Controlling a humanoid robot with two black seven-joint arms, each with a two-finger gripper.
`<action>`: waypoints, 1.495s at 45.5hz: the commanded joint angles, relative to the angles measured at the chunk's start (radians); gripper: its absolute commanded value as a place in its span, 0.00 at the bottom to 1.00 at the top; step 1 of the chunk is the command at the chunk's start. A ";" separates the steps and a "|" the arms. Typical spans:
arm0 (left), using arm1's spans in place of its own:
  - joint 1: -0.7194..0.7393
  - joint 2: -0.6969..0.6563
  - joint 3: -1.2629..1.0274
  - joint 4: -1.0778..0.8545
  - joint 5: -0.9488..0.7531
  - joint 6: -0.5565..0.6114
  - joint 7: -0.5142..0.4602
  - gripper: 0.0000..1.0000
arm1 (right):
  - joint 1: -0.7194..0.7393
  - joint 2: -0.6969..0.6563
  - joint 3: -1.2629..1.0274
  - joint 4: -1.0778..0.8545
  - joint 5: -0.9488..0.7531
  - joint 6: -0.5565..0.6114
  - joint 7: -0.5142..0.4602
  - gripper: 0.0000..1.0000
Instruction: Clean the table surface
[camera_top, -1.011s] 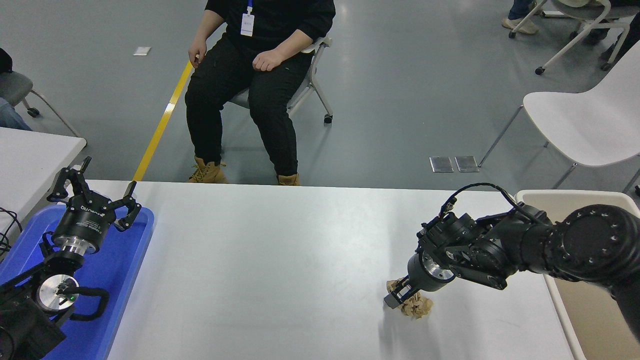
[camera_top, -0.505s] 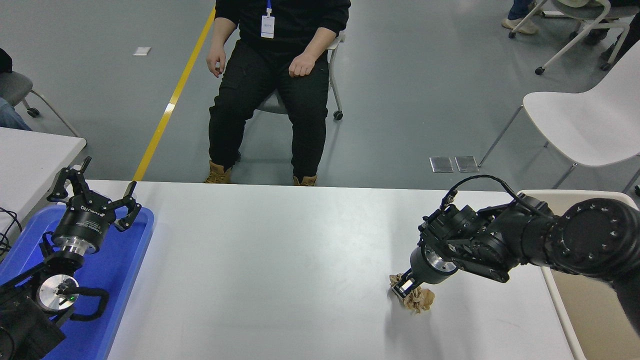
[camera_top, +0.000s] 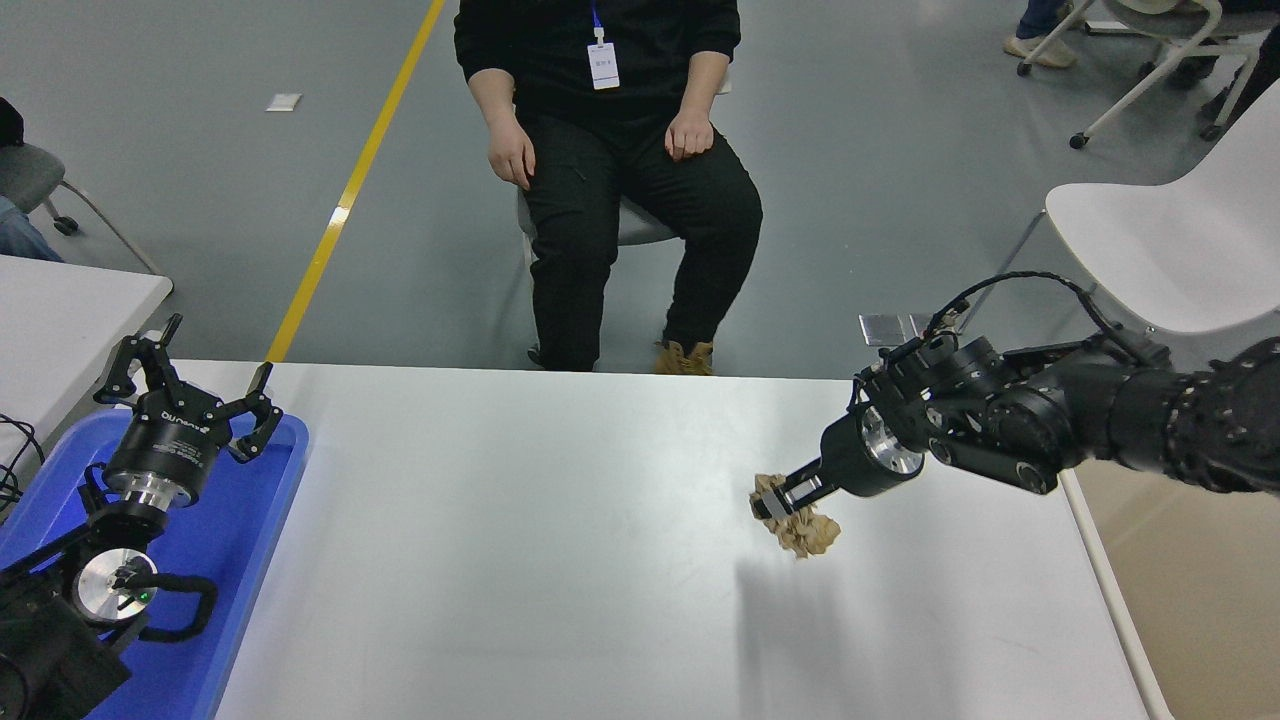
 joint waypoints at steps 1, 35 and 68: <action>0.001 0.001 0.000 0.000 0.000 0.000 0.001 1.00 | 0.052 -0.093 0.139 0.049 0.056 0.011 0.012 0.00; 0.000 0.000 0.001 0.000 0.000 0.000 -0.001 1.00 | -0.037 -0.288 0.323 -0.256 0.590 0.014 0.007 0.00; 0.000 0.000 0.001 0.000 0.002 0.000 -0.001 1.00 | -0.347 -0.284 0.574 -0.769 0.979 -0.006 -0.020 0.00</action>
